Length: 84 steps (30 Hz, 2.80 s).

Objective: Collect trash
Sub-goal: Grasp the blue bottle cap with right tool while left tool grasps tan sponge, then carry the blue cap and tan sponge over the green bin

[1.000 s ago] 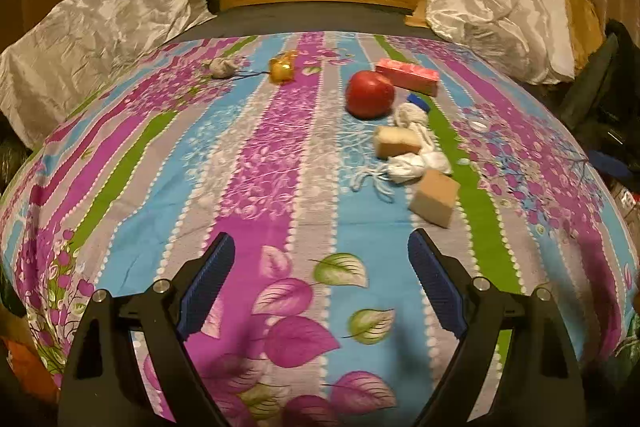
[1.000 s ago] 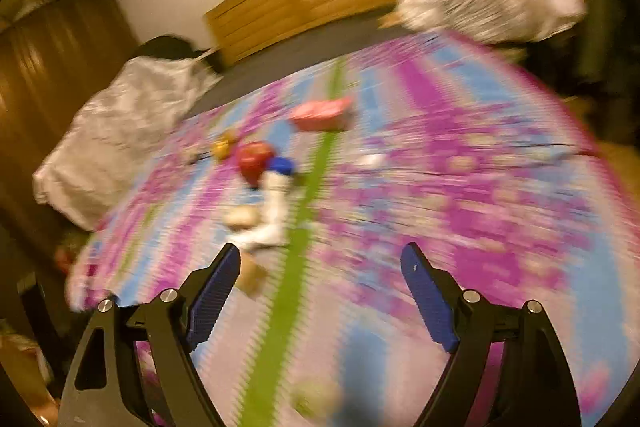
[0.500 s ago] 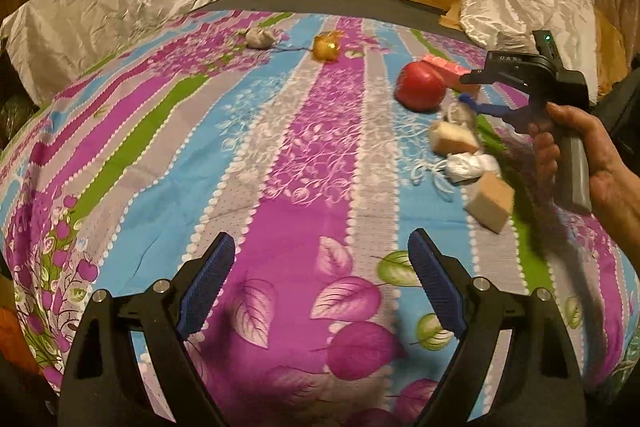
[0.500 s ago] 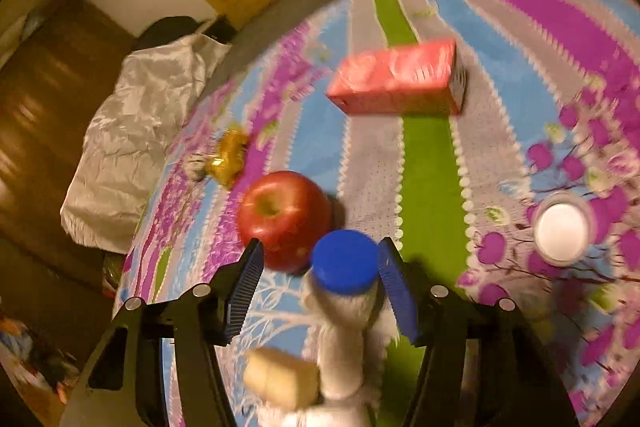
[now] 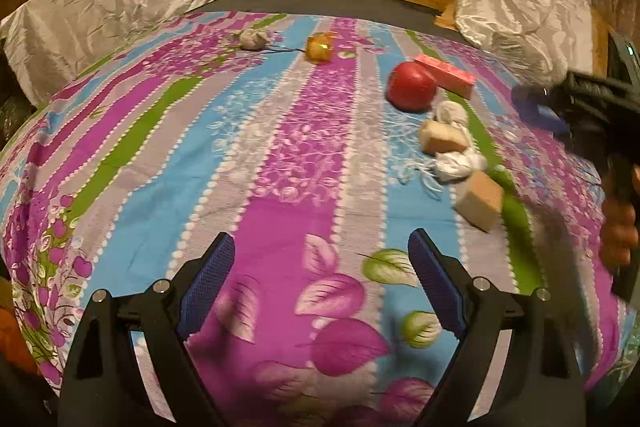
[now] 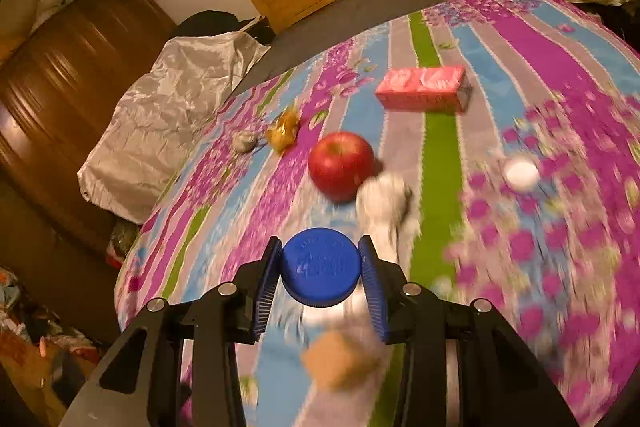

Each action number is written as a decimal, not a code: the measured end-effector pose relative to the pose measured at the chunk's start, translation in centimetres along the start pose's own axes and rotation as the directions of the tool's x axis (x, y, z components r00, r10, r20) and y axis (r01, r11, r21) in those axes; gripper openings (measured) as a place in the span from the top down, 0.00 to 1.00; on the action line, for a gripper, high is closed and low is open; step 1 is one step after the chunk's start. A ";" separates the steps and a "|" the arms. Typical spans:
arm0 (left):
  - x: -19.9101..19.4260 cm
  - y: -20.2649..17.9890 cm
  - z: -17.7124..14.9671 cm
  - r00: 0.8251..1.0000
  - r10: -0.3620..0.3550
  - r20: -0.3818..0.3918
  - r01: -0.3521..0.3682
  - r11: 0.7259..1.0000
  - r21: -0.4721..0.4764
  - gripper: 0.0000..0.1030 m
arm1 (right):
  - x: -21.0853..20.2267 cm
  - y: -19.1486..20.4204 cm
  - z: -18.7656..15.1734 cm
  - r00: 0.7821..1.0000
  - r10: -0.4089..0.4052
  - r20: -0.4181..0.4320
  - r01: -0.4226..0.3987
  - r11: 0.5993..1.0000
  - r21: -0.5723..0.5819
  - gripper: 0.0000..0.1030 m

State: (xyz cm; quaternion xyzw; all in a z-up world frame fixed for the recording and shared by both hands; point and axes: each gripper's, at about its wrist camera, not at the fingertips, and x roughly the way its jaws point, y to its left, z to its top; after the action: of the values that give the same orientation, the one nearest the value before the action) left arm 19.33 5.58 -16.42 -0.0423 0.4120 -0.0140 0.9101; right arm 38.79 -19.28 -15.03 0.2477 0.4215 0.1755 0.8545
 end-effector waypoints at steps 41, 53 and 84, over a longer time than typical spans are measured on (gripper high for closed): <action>-0.1 -8.5 0.5 0.959 -0.267 -0.094 0.282 0.921 0.267 0.59 | -20.8 -2.5 -17.2 0.995 0.000 0.097 -0.020 0.979 0.204 0.60; -9.3 -20.9 4.4 0.938 -0.345 0.040 0.294 0.851 0.436 0.59 | -34.1 -0.9 -16.0 0.907 -0.254 0.337 0.232 0.967 0.103 0.60; -21.4 -52.8 -8.0 0.746 -0.647 -0.157 0.462 0.332 0.823 0.58 | -63.2 -13.7 -27.5 0.416 -0.872 0.258 0.699 0.489 0.522 0.60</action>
State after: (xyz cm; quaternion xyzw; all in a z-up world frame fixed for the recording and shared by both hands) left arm -0.33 -46.20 -1.01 0.2471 0.2222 -0.5104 0.7931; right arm -19.04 -55.00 2.84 0.1928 0.2776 -0.3969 0.8534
